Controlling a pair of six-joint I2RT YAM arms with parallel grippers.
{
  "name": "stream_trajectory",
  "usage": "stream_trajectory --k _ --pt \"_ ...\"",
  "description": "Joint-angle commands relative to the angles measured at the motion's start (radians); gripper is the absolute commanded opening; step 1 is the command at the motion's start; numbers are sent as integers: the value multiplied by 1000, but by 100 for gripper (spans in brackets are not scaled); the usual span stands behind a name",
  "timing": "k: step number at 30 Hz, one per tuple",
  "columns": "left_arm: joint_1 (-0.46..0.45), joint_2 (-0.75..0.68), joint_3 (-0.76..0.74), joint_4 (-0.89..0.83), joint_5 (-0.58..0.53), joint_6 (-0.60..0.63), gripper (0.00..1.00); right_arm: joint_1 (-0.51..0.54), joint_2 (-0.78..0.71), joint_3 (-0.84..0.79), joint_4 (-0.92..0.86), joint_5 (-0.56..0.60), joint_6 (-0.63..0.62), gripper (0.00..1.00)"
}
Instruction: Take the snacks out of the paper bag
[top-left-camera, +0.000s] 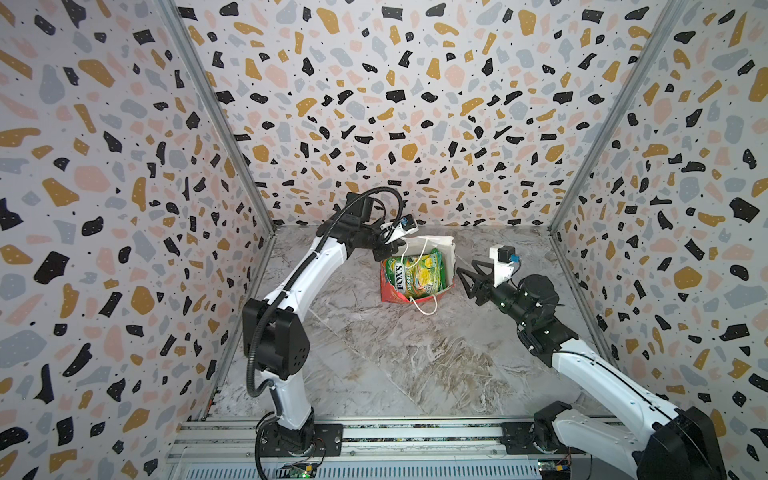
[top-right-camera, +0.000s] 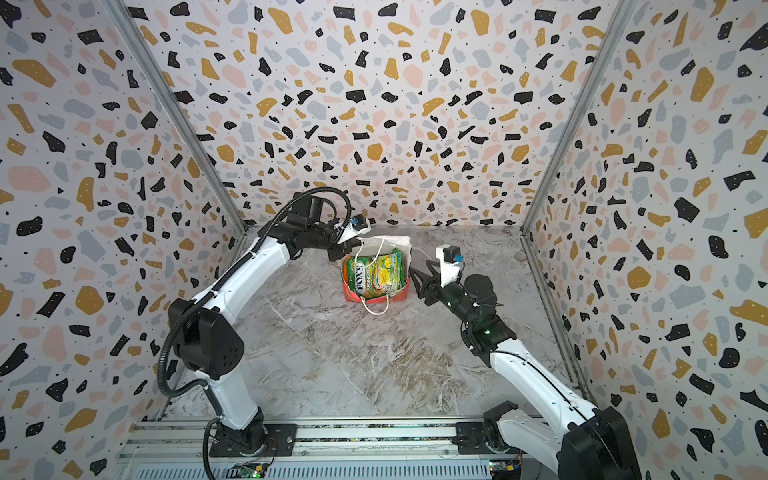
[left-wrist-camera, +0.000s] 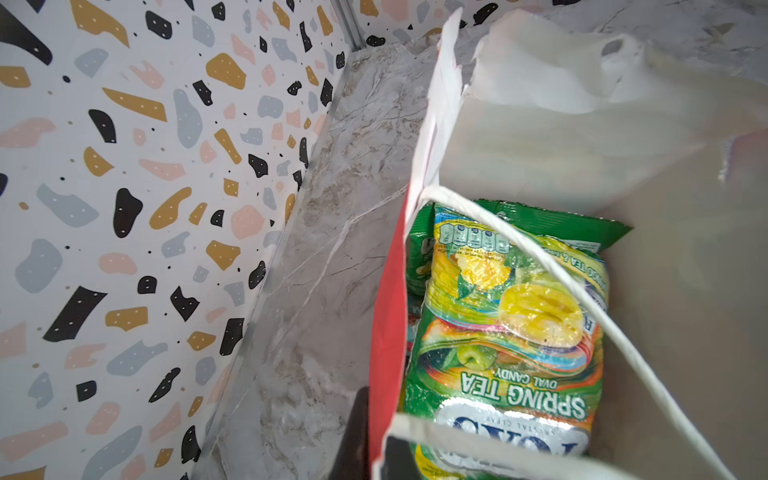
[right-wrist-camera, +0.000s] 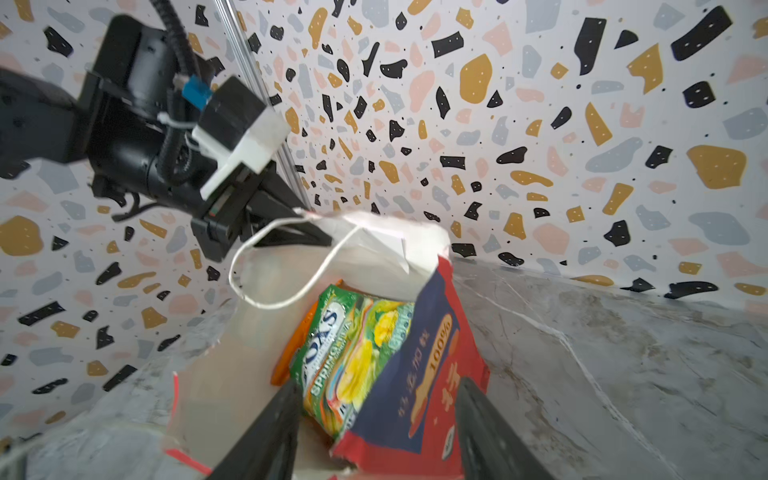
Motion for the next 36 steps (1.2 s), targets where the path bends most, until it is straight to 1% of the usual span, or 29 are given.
stream_trajectory --k 1,4,6,9,13,15,16,17,19,22,26,28,31,33,36 --pt "-30 -93 -125 166 28 -61 0 51 -25 97 -257 16 -34 56" --pt "-44 -154 -215 207 26 -98 0 116 -25 166 -355 67 -31 53" --pt "-57 -183 -257 249 16 -126 0 169 -18 204 -402 129 -11 52" --pt "-70 -201 -275 275 8 -166 0 237 20 258 -463 211 18 51" --pt "-72 -211 -294 310 54 -227 0 290 103 339 -552 292 59 46" --pt "-72 -225 -324 352 45 -258 0 307 132 361 -572 310 67 42" --pt "-72 -230 -344 392 39 -287 0 311 146 370 -576 314 75 42" --pt "-72 -231 -353 401 42 -291 0 313 159 378 -579 315 81 41" --pt "-72 -222 -353 400 52 -307 0 322 189 401 -589 321 82 40" --pt "-72 -208 -343 390 69 -310 0 340 229 442 -622 361 87 36" --pt "-74 -207 -316 339 78 -305 0 347 300 523 -713 409 106 35" --pt "-74 -219 -335 354 80 -310 0 356 343 566 -759 439 101 35" --pt "-77 -218 -343 382 71 -352 0 363 405 609 -815 476 125 37" --pt "-82 -215 -344 383 73 -354 0 364 446 640 -852 476 153 38" --pt "-90 -224 -338 380 62 -364 0 368 473 653 -856 457 190 38"
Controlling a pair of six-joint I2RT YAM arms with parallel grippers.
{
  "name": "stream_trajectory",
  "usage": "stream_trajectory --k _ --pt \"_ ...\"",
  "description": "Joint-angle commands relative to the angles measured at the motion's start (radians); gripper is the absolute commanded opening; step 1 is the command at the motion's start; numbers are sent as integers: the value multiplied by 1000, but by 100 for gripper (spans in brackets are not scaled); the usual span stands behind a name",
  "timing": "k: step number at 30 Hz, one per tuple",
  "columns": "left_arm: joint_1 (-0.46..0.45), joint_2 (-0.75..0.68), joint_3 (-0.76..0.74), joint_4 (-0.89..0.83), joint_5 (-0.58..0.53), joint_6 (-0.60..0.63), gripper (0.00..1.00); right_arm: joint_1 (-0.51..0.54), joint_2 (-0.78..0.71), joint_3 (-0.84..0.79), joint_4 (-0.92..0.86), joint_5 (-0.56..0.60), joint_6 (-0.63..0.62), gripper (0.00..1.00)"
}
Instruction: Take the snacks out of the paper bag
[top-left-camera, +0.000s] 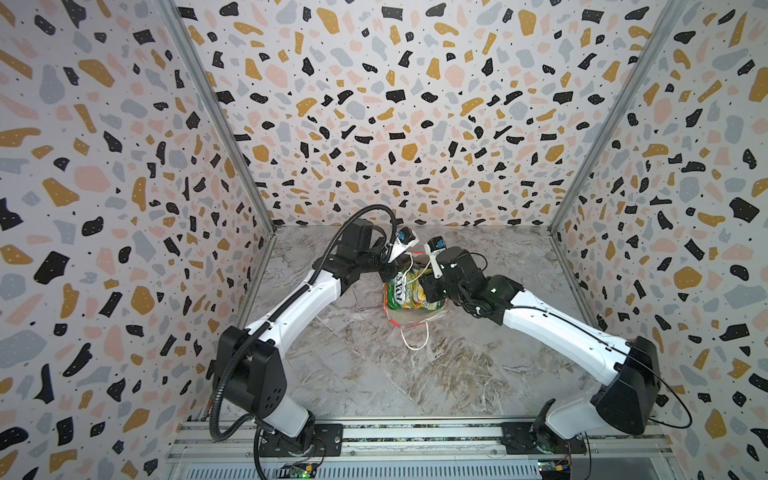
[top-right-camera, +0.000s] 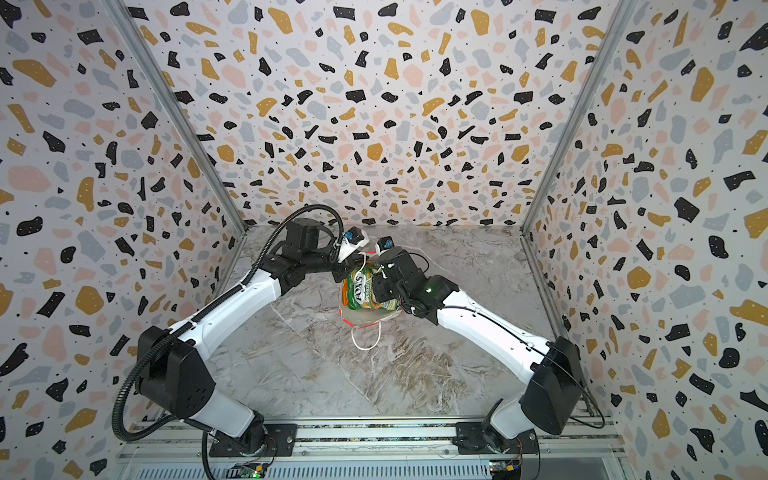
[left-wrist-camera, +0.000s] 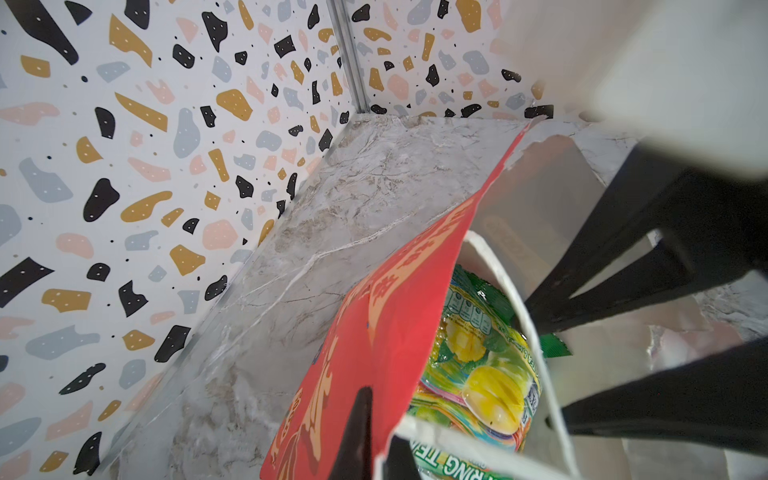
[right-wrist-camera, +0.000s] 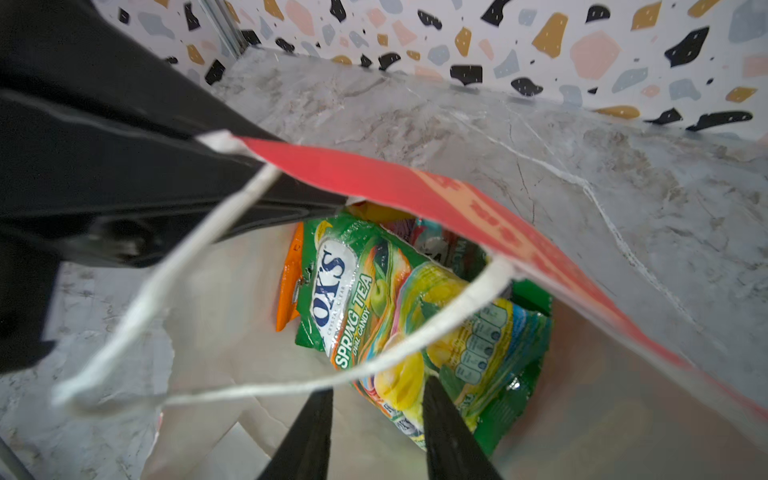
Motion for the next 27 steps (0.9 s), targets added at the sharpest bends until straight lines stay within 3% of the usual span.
stream_trajectory --k 1,6,16,20,27 --pt "-24 -22 10 61 46 -34 0 7 12 33 -73 13 64 38" --pt "-30 -24 28 47 34 -50 0 2 56 45 -116 62 136 39" --pt "-54 -44 29 48 26 -80 0 -52 47 3 -123 136 154 56" --pt "-75 -47 30 46 11 -83 0 -66 62 0 -114 143 141 62" --pt "-84 -50 21 51 11 -78 0 -68 98 -16 -20 100 104 63"
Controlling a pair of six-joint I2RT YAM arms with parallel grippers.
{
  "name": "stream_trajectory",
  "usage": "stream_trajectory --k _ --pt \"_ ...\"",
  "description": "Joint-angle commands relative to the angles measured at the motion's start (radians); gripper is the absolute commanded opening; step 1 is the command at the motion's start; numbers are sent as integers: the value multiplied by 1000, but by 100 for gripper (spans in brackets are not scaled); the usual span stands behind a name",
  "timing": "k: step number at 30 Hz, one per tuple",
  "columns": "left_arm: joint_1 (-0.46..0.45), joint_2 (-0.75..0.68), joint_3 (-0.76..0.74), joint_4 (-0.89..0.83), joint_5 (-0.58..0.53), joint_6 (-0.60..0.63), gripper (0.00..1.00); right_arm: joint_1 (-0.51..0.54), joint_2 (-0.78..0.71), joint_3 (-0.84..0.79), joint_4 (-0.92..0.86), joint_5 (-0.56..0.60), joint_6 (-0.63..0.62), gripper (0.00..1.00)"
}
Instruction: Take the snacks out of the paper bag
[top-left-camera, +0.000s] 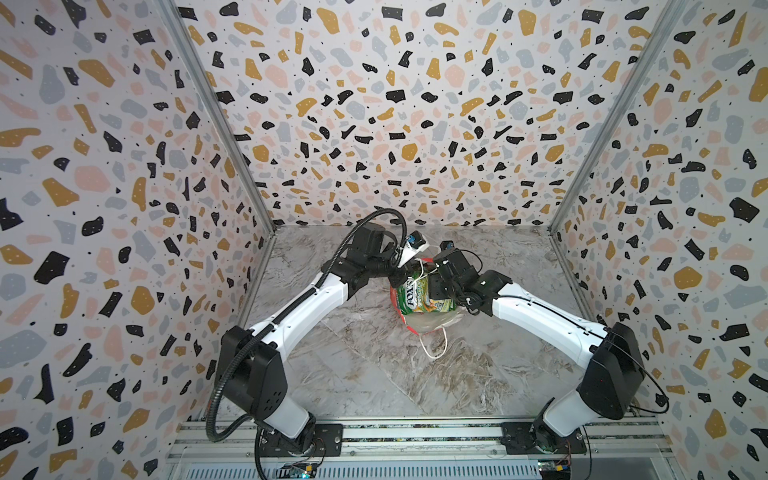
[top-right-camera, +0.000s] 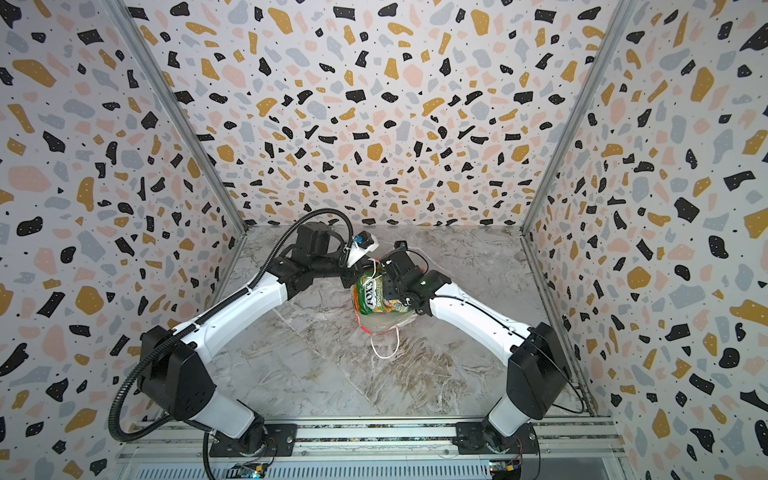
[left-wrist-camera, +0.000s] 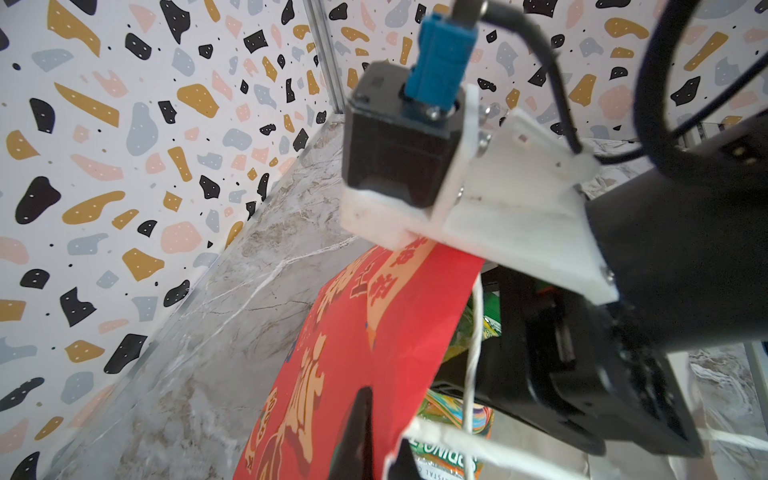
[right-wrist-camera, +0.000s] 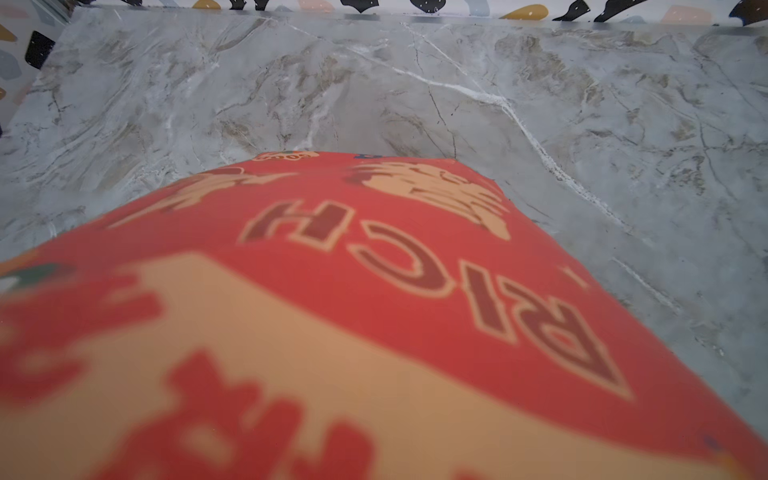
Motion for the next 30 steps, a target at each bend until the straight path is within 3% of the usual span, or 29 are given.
stream_trajectory --k 1,6,16,22,24,27,30 --pt "-12 -48 19 60 31 -12 0 -2 27 -3 40 -7 -22 63" --pt "-13 -42 25 46 19 -1 0 -2 43 -22 100 -68 -36 59" --pt "-12 -22 29 53 -33 -9 0 -2 -74 -82 230 -178 -87 15" --pt "-12 -17 37 45 -62 -13 0 -2 -124 -75 215 -181 -112 7" --pt "-12 -16 36 50 -70 -20 0 0 -145 -77 203 -157 -111 7" --pt "-12 -14 39 60 -74 -40 0 1 -136 -53 143 -123 -108 42" --pt "-12 -10 40 63 -67 -44 0 10 -85 -20 69 -104 -109 55"
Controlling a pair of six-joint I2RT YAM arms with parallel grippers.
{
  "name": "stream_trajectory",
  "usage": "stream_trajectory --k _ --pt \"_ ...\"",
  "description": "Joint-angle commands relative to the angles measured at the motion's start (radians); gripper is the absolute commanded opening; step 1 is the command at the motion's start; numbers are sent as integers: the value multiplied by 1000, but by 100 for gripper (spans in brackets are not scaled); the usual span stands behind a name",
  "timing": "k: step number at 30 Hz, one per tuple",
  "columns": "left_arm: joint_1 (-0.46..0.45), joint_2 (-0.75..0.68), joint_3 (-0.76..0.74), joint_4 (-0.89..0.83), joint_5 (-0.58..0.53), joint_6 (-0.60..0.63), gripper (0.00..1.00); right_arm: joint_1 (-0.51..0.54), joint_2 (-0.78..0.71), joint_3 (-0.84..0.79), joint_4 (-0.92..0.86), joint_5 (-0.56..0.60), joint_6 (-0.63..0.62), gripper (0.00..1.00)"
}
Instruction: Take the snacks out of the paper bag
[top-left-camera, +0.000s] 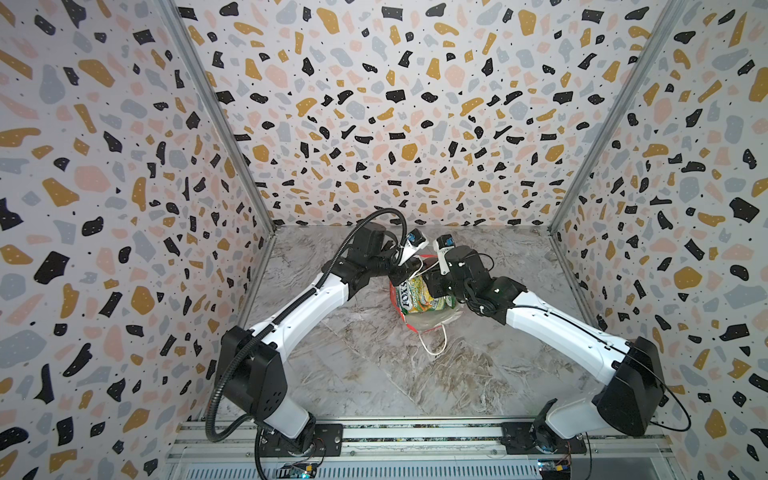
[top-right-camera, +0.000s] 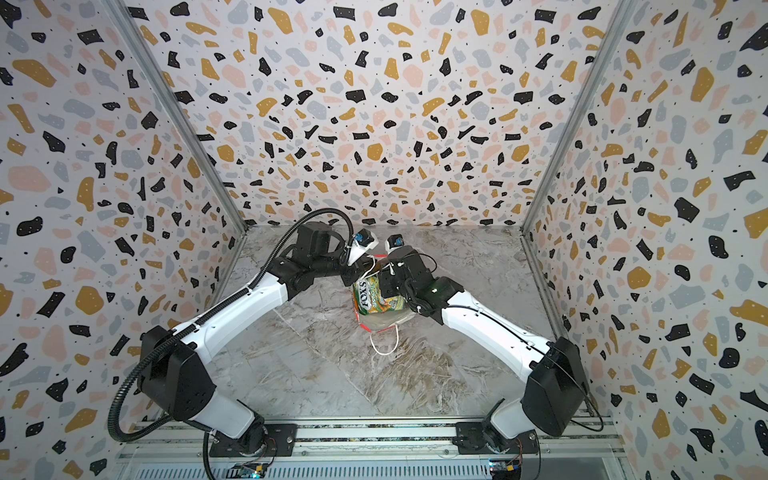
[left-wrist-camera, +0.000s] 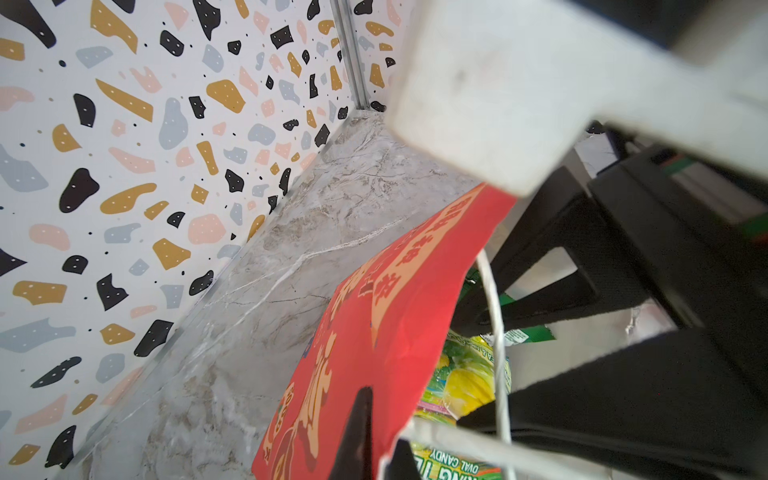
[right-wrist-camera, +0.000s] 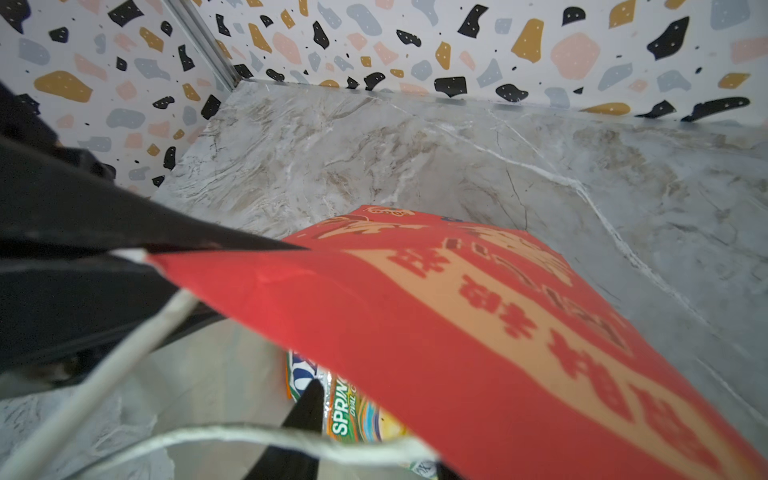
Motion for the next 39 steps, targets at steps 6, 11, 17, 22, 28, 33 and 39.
stream_trajectory --k 6,11,17,22,28,33,39 --pt "-8 -13 31 54 0 -22 0 15 113 58 -121 18 -10 72" --pt "-7 -11 32 52 0 -22 0 15 145 64 -98 8 -14 79" --pt "-7 -13 32 52 3 -21 0 14 204 87 -102 2 -7 84" --pt "-7 -16 31 50 4 -18 0 14 236 85 -83 4 -1 83" --pt "-7 -12 33 54 18 -23 0 19 262 106 -89 20 -6 80" --pt "-7 -2 46 52 -2 -40 0 34 155 62 -30 19 -36 80" --pt "-7 9 68 54 -25 -95 0 78 -15 -32 81 51 -117 78"
